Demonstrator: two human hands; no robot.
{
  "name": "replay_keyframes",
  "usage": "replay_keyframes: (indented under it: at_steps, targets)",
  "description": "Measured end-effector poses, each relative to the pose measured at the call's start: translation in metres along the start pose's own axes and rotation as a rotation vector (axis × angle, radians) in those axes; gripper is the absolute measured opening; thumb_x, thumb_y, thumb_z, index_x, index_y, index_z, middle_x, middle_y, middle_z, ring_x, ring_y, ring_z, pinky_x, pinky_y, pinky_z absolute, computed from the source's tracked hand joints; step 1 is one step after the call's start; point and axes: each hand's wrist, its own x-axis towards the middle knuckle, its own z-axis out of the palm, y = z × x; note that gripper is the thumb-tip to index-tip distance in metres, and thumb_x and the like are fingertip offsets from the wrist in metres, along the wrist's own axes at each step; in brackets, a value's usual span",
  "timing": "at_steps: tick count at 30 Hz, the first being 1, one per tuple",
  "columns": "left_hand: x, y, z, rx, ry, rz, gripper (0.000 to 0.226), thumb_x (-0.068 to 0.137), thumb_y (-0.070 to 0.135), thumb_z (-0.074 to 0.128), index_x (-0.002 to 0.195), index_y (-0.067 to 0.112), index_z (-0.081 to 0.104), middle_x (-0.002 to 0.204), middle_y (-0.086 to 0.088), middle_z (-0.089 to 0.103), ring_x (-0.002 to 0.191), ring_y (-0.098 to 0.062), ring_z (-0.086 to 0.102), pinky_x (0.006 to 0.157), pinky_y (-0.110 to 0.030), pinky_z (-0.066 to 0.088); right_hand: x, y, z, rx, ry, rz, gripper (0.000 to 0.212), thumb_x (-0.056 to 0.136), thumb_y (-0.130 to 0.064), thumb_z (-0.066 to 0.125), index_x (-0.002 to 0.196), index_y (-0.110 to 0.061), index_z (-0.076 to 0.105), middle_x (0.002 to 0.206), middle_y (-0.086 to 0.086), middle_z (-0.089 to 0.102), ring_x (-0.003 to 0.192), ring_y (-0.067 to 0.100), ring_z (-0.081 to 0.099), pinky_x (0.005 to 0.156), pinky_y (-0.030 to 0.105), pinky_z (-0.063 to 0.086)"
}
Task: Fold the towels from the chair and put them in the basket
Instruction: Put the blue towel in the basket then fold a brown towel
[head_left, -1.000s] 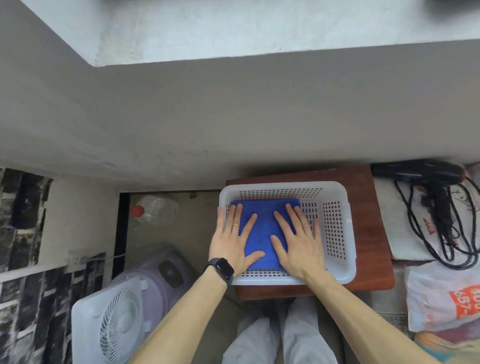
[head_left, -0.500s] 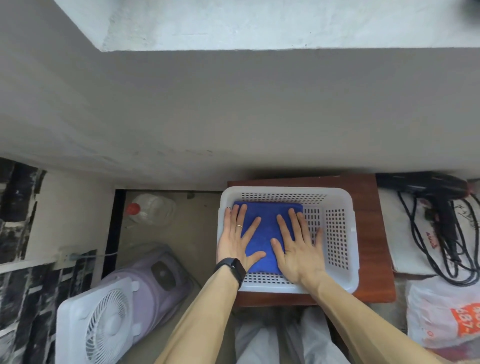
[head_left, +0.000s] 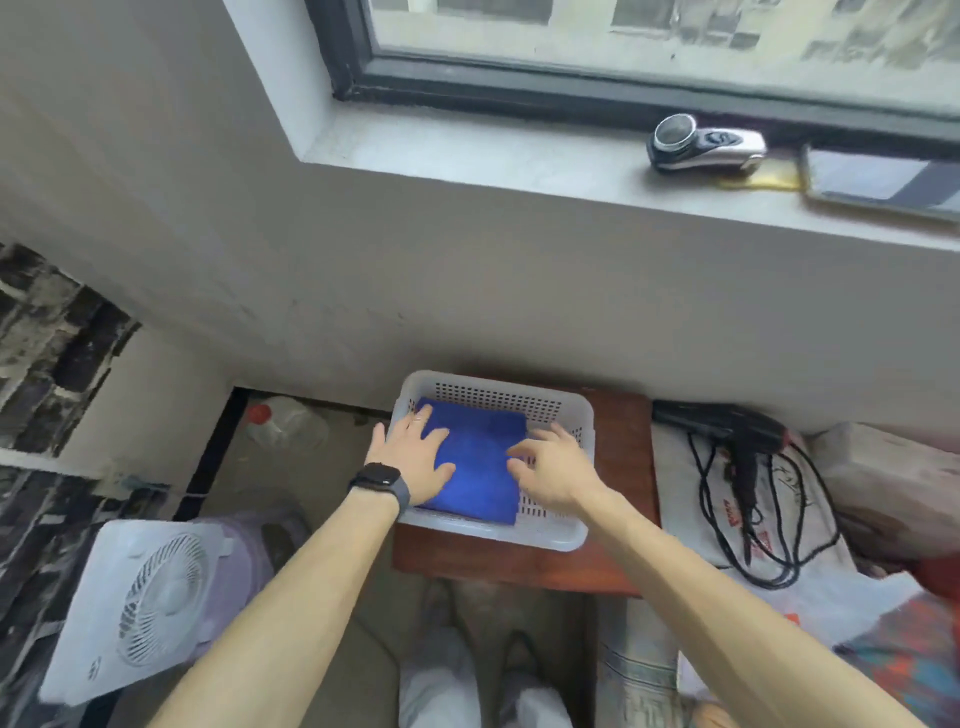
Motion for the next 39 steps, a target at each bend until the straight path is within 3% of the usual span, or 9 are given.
replay_keyframes:
  at_steps: [7, 10, 14, 18, 21, 25, 30, 35, 39]
  targets:
    - [-0.126, -0.001, -0.049, -0.636, 0.5, -0.215, 0.05, 0.093, 0.04, 0.056, 0.142, 0.032, 0.048, 0.157, 0.001, 0.032, 0.142, -0.02, 0.032, 0.115, -0.035, 0.026, -0.108, -0.05, -0.067, 0.182, 0.244, -0.32, 0.03, 0.098, -0.028, 0.053, 0.123, -0.03, 0.068, 0.11, -0.021, 0.067, 0.124, 0.005, 0.049, 0.104, 0.024, 0.036]
    - [-0.191, -0.023, -0.049, -0.735, 0.636, -0.368, 0.048, 0.092, 0.042, 0.054, 0.139, 0.03, 0.052, 0.15, 0.002, 0.042, 0.138, -0.021, 0.038, 0.113, -0.034, 0.028, -0.14, -0.097, -0.074, 0.239, 0.271, -0.483, 0.027, 0.099, -0.031, 0.055, 0.122, -0.037, 0.068, 0.127, -0.023, 0.064, 0.138, 0.004, 0.041, 0.108, 0.025, 0.035]
    - [-0.283, -0.06, -0.025, -0.82, 0.771, -0.572, 0.043, 0.095, 0.035, 0.055, 0.136, 0.026, 0.054, 0.145, 0.001, 0.047, 0.136, -0.018, 0.039, 0.111, -0.03, 0.029, -0.177, -0.181, -0.057, 0.26, 0.185, -0.741, 0.024, 0.097, -0.028, 0.059, 0.116, -0.038, 0.07, 0.125, -0.02, 0.066, 0.128, 0.008, 0.053, 0.108, 0.038, 0.043]
    - [-0.379, -0.091, 0.018, -0.919, 0.94, -0.849, 0.047, 0.092, 0.037, 0.053, 0.134, 0.016, 0.056, 0.143, -0.004, 0.047, 0.134, -0.021, 0.042, 0.111, -0.028, 0.03, -0.215, -0.264, -0.013, 0.194, 0.049, -0.99, 0.022, 0.096, -0.023, 0.063, 0.111, -0.034, 0.073, 0.107, -0.023, 0.07, 0.097, -0.02, 0.057, 0.087, 0.005, 0.042]
    - [-0.453, -0.097, 0.065, -0.929, 1.025, -1.039, 0.039, 0.095, 0.026, 0.059, 0.133, 0.017, 0.058, 0.14, -0.002, 0.049, 0.133, -0.018, 0.042, 0.108, -0.023, 0.029, -0.247, -0.313, 0.04, 0.112, -0.107, -1.107, 0.02, 0.096, -0.026, 0.064, 0.111, -0.037, 0.071, 0.096, -0.025, 0.07, 0.091, -0.012, 0.062, 0.078, 0.006, 0.043]
    - [-0.551, -0.092, 0.139, -0.922, 1.102, -1.283, 0.038, 0.091, 0.024, 0.061, 0.128, 0.017, 0.062, 0.132, -0.002, 0.055, 0.128, -0.018, 0.048, 0.109, -0.026, 0.034, -0.307, -0.363, 0.128, -0.021, -0.323, -1.189, 0.016, 0.098, -0.036, 0.059, 0.109, -0.042, 0.068, 0.092, -0.018, 0.067, 0.075, 0.003, 0.057, 0.075, 0.025, 0.044]
    - [-0.662, -0.08, 0.233, -0.996, 1.061, -1.516, 0.037, 0.087, 0.021, 0.063, 0.123, 0.015, 0.063, 0.119, -0.006, 0.063, 0.117, -0.025, 0.055, 0.1, -0.027, 0.039, -0.399, -0.398, 0.238, -0.166, -0.558, -1.333, 0.019, 0.098, -0.031, 0.06, 0.109, -0.046, 0.064, 0.103, -0.02, 0.069, 0.077, -0.022, 0.058, 0.07, 0.0, 0.039]
    - [-0.761, -0.081, 0.308, -1.003, 1.016, -1.624, 0.037, 0.092, 0.027, 0.06, 0.129, 0.025, 0.058, 0.127, 0.003, 0.061, 0.118, -0.017, 0.055, 0.098, -0.025, 0.042, -0.477, -0.424, 0.34, -0.256, -0.658, -1.402, 0.023, 0.096, -0.031, 0.063, 0.117, -0.035, 0.07, 0.121, -0.022, 0.067, 0.112, -0.007, 0.059, 0.097, 0.01, 0.039]
    - [-0.829, -0.087, 0.36, -0.972, 0.946, -1.716, 0.038, 0.091, 0.032, 0.058, 0.129, 0.029, 0.057, 0.125, 0.002, 0.062, 0.116, -0.019, 0.056, 0.095, -0.033, 0.048, -0.521, -0.442, 0.414, -0.32, -0.711, -1.435, 0.021, 0.096, -0.032, 0.063, 0.116, -0.038, 0.068, 0.111, -0.039, 0.06, 0.097, -0.026, 0.053, 0.083, -0.004, 0.033]
